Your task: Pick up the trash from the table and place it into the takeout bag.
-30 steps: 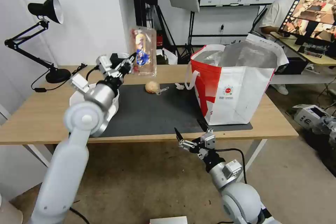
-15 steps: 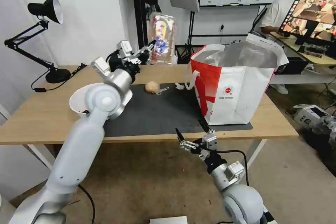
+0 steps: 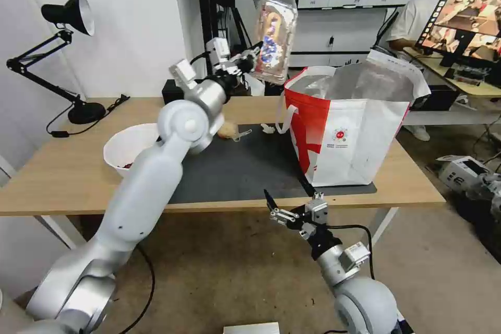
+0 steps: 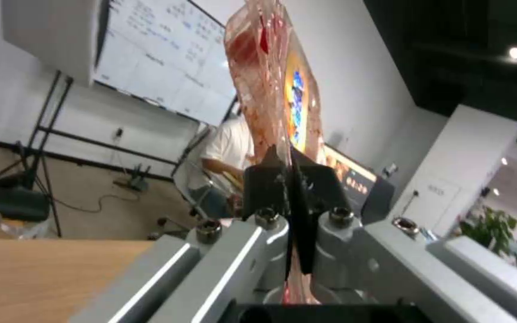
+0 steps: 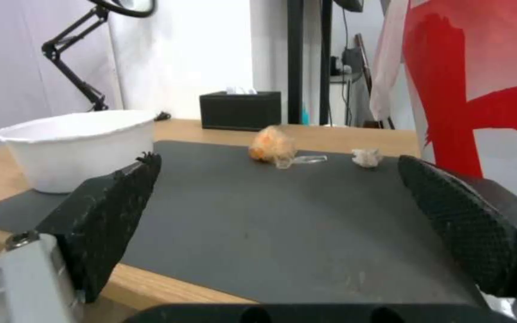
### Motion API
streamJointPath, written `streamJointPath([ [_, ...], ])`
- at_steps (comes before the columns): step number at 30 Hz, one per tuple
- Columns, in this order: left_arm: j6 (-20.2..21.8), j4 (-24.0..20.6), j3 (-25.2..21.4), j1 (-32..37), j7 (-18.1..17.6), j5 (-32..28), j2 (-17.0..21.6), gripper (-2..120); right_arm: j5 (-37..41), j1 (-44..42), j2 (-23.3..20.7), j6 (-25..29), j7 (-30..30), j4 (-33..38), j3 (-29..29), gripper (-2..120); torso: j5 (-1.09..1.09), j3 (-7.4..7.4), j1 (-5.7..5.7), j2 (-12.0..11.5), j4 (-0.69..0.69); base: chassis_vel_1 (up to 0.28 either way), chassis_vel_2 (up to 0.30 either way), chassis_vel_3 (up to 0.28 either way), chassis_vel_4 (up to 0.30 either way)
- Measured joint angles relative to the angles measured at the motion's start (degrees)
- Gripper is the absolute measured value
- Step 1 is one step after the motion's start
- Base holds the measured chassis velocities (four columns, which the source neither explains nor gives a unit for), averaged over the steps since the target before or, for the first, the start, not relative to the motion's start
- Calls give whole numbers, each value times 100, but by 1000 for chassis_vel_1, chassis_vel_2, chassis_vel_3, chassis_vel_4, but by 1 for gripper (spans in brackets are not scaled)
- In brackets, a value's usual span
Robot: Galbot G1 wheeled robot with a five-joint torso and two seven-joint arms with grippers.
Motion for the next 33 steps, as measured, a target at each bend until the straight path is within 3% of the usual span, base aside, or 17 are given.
streamJointPath([
  [20, -207, 1086, 1087, -786, 68, 118, -512, 0, -19, -121, 195, 35, -97, 57, 39, 100, 0, 0, 0, 1, 1, 0, 0, 0, 0],
  [33, -248, 1506, 1369, -928, 109, 192, -728, 0, -10, -93, 208, 52, -105, 23, 56, 100, -1, 0, 0, 1, 0, 0, 0, 0, 0],
])
